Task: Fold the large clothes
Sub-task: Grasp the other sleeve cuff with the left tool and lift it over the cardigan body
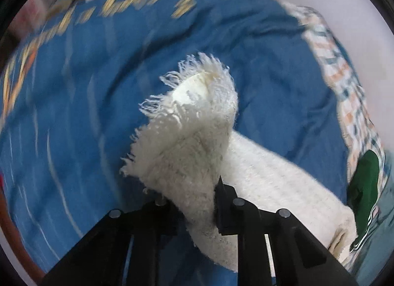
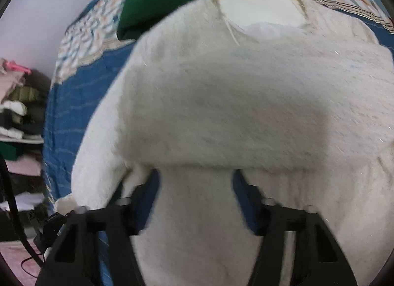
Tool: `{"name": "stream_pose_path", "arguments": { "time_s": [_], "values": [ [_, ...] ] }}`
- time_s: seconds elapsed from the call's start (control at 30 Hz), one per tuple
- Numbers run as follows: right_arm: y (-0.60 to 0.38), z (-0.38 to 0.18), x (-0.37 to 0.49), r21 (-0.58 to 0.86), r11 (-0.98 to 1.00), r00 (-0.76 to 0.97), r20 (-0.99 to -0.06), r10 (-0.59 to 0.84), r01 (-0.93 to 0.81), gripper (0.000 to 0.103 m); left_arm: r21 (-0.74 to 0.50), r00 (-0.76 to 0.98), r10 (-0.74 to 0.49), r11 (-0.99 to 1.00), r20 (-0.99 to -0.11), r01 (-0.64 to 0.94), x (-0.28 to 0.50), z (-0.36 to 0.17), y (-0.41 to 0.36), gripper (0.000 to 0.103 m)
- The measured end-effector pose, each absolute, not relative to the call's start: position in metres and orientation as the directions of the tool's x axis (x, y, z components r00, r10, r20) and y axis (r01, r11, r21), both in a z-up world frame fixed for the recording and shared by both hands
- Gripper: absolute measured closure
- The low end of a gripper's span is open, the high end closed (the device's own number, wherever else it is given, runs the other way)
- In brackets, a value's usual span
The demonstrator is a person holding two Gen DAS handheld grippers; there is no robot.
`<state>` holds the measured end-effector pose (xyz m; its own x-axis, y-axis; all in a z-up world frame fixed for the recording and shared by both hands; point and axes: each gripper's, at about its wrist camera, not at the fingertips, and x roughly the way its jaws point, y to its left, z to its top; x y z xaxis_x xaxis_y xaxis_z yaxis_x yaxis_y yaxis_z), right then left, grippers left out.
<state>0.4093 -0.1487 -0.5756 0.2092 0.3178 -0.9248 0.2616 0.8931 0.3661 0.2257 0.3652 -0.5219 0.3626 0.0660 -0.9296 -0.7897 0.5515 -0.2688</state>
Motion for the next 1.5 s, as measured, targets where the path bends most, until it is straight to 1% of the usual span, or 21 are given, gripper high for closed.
{"name": "stream_pose_path", "arguments": {
  "time_s": [0.03,0.07,0.13,0.2,0.27,0.33,0.37,0.4,0.43,0.47,0.53,0.57,0.73,0.87,0.93,1.07,1.2,1.3,1.43,1.5],
  "values": [
    [-0.147,-0.577,0.415,0.378,0.886,0.22,-0.919,0.326,0.267,0.063,-0.266,0.376,0.077,0.578,-0.923,-0.771,0.236,-0.513,0.366,0.088],
    [-0.144,-0.578,0.422,0.385,0.882,0.23,-0.916,0.329,0.271,0.064,-0.259,0.39,0.09,0.609,-0.917,-0.75,0.247,-0.504,0.37,0.088],
    [-0.131,-0.592,0.442,0.378,0.883,0.219,-0.92,0.325,0.277,0.064,-0.247,0.404,0.104,0.647,-0.909,-0.722,0.259,-0.493,0.369,0.088],
    [-0.112,-0.616,0.459,0.359,0.895,0.149,-0.932,0.33,0.265,0.064,-0.225,0.414,0.122,0.686,-0.902,-0.692,0.27,-0.483,0.363,0.089],
    [-0.09,-0.64,0.471,0.244,0.943,0.055,-0.97,0.238,0.227,0.064,-0.185,0.421,0.151,0.733,-0.894,-0.655,0.283,-0.469,0.348,0.089],
    [-0.077,-0.633,0.473,0.157,0.97,0.042,-0.988,0.152,0.185,0.064,-0.139,0.438,0.188,0.778,-0.879,-0.613,0.292,-0.455,0.338,0.089],
    [-0.074,-0.624,0.471,0.108,0.98,0.043,-0.994,0.102,0.169,0.055,-0.115,0.448,0.208,0.797,-0.869,-0.593,0.295,-0.449,0.329,0.089],
    [-0.074,-0.614,0.465,0.047,0.985,0.055,-0.998,0.038,0.164,0.035,-0.084,0.457,0.232,0.816,-0.859,-0.572,0.297,-0.442,0.323,0.089],
    [-0.075,-0.606,0.46,-0.006,0.986,0.068,-0.998,-0.018,0.164,0.026,-0.059,0.466,0.25,0.831,-0.849,-0.553,0.298,-0.435,0.319,0.089],
    [-0.078,-0.596,0.451,-0.052,0.985,0.086,-0.994,-0.067,0.162,0.02,-0.029,0.485,0.272,0.85,-0.831,-0.526,0.298,-0.425,0.31,0.089],
    [-0.085,-0.586,0.438,-0.117,0.978,0.094,-0.987,-0.134,0.17,0.02,0.028,0.509,0.309,0.874,-0.803,-0.486,0.302,-0.411,0.293,0.089],
    [-0.091,-0.583,0.432,-0.123,0.977,0.095,-0.985,-0.141,0.176,0.02,0.054,0.53,0.32,0.888,-0.785,-0.456,0.304,-0.402,0.28,0.089],
    [-0.126,-0.573,0.405,-0.091,0.972,0.106,-0.988,-0.116,0.217,0.02,0.129,0.599,0.322,0.93,-0.733,-0.343,0.309,-0.372,0.22,0.09],
    [-0.157,-0.567,0.393,-0.011,0.965,0.125,-0.991,-0.045,0.261,0.02,0.134,0.644,0.254,0.964,-0.721,-0.229,0.313,-0.351,0.146,0.091],
    [-0.185,-0.563,0.385,0.043,0.953,0.133,-0.991,0.003,0.3,0.02,0.126,0.651,0.21,0.977,-0.729,-0.173,0.315,-0.347,0.106,0.091],
    [-0.247,-0.559,0.37,0.091,0.93,0.134,-0.99,0.046,0.355,0.02,0.055,0.608,0.067,0.998,-0.791,-0.039,0.326,-0.351,-0.002,0.091],
    [-0.34,-0.562,0.354,0.095,0.905,0.126,-0.991,0.046,0.414,0.02,-0.009,0.535,-0.054,0.996,-0.843,0.087,0.331,-0.375,-0.11,0.091],
    [-0.412,-0.562,0.338,0.095,0.878,0.122,-0.992,0.042,0.469,0.02,-0.022,0.471,-0.097,0.986,-0.877,0.163,0.33,-0.406,-0.185,0.09],
    [-0.496,-0.569,0.312,0.09,0.842,0.103,-0.994,0.041,0.533,0.02,-0.013,0.374,-0.097,0.975,-0.922,0.22,0.325,-0.449,-0.252,0.09],
    [-0.525,-0.573,0.304,0.103,0.827,0.095,-0.994,0.061,0.553,0.02,0.021,0.337,-0.056,0.975,-0.94,0.22,0.323,-0.47,-0.271,0.086]
  ]
}}
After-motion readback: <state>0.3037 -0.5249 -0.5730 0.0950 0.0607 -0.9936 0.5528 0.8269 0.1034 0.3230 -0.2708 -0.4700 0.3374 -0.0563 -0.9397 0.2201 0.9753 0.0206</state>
